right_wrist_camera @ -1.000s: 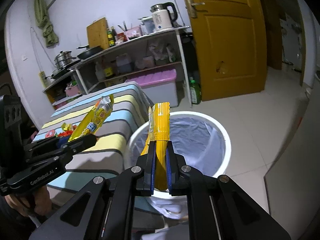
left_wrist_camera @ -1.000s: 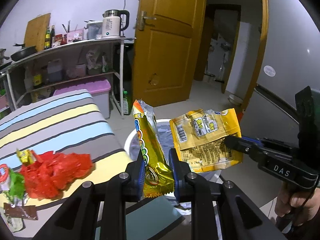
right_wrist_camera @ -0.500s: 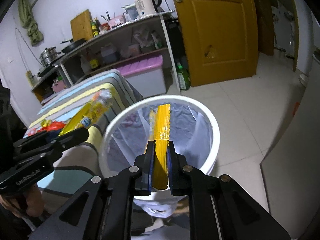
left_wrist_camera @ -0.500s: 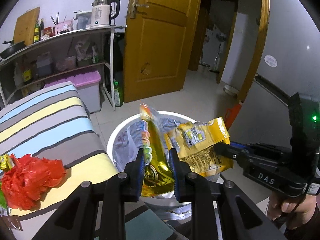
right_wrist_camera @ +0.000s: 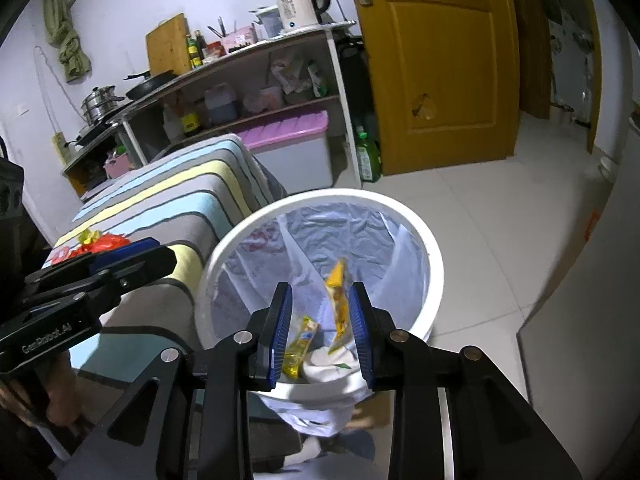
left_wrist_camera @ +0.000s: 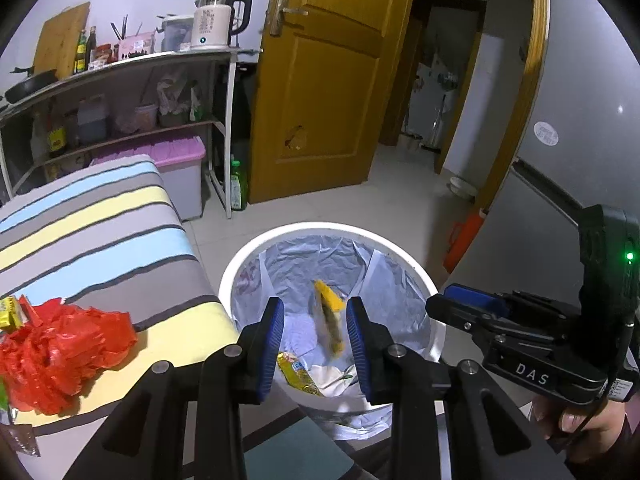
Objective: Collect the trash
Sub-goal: 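Open both tools to drop the yellow wrappers into the bin, then move both tools back over the table toward the red plastic bag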
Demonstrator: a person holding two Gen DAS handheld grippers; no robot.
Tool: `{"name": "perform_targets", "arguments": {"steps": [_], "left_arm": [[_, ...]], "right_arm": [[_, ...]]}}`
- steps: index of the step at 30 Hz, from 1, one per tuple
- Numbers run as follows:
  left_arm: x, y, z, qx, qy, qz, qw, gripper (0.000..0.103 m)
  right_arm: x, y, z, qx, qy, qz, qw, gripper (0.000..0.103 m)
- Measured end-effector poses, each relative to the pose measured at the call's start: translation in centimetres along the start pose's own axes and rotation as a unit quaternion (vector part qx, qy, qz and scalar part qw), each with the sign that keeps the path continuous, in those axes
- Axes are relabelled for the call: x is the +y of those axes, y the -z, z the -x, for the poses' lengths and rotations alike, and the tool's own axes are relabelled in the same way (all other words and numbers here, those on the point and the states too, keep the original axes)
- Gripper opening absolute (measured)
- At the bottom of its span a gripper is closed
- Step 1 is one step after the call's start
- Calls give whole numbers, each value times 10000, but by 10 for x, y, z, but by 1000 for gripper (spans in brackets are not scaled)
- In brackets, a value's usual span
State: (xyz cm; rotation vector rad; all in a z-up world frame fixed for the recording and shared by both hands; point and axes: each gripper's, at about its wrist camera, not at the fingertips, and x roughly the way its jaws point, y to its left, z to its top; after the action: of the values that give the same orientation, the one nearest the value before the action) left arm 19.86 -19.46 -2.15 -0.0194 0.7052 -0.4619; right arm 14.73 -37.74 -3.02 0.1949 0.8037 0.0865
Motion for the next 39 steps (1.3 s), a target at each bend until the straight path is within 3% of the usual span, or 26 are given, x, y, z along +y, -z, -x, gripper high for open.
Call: {"name": "perform_targets", "arguments": {"steps": [8,14,39], "left_arm": [[8,3,41,-352,-142,83,9992,32],[17,11,71,-552,-274,211,9979,41],[73,50,171,-1052,-1108,650,9861,41]], "right_arm": [[32,-4,25,-269,-185,304,9990,31],[61,-4,37,-359,-353,553,9972,31],[166,8,53,-480,-1103,1435,9823,31]]}}
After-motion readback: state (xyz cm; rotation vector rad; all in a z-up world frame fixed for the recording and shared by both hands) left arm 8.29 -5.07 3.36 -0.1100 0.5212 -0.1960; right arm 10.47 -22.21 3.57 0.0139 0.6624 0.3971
